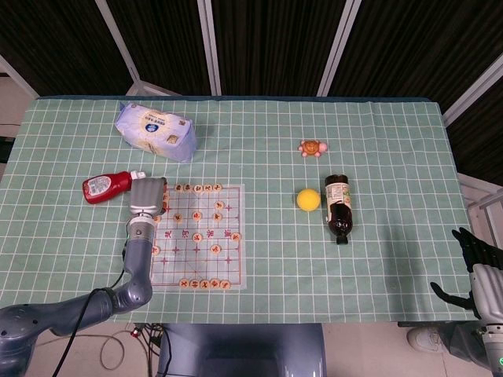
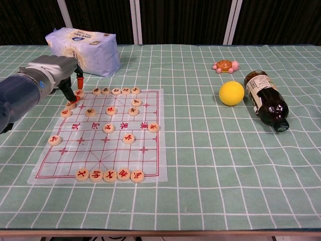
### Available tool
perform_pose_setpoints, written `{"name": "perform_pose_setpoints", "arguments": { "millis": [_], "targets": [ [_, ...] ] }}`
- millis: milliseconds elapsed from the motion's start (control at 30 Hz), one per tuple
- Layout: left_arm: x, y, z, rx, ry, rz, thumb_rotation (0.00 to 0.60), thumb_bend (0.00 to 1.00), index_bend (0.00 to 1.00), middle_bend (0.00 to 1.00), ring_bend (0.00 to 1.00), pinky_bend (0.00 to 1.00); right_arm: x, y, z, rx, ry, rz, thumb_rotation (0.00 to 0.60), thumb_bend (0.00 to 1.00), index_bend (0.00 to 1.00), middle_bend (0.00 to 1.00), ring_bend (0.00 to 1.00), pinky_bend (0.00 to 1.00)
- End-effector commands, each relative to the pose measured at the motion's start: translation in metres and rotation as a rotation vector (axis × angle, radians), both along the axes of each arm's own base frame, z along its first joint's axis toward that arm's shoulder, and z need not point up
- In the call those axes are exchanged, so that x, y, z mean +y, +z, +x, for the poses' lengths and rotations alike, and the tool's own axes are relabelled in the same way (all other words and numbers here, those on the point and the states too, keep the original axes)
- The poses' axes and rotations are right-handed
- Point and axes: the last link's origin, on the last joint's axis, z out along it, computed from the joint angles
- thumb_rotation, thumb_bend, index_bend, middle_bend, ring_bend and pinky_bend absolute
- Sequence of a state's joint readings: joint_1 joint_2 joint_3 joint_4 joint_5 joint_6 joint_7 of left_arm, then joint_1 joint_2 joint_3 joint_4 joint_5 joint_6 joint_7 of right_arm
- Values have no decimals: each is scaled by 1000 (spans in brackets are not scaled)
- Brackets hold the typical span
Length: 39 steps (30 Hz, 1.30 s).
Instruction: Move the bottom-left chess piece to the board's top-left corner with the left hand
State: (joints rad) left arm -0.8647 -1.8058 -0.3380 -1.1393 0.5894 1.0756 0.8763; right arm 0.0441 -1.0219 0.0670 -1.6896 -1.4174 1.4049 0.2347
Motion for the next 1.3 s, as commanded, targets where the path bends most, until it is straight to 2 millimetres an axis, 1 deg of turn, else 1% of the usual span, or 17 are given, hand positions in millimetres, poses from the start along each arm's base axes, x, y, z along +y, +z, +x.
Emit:
{"name": "perform_pose_setpoints", "arguments": {
  "millis": [33, 400, 1067, 1300],
  "targets": [
    [1, -3, 1, 2, 3, -5, 600, 280, 490, 1000, 1000, 1000, 0, 0, 0, 0, 0, -1, 600, 249, 0, 0, 0, 0],
    [2, -11, 3, 11, -3, -18, 600, 281, 488, 1000, 1000, 1000, 0, 1, 0, -4, -4, -1, 600, 248, 0, 0, 0, 0],
    [4, -13, 1, 19, 2, -11, 600, 280, 481, 1000, 1000, 1000, 0, 1, 0, -19, -6, -2, 600, 248, 0, 0, 0, 0],
    [4, -15, 0, 23, 3, -19, 600, 273, 444, 1000, 1000, 1000, -1, 1, 1, -29, -3, -5, 600, 248, 0, 0, 0, 0]
  ]
}}
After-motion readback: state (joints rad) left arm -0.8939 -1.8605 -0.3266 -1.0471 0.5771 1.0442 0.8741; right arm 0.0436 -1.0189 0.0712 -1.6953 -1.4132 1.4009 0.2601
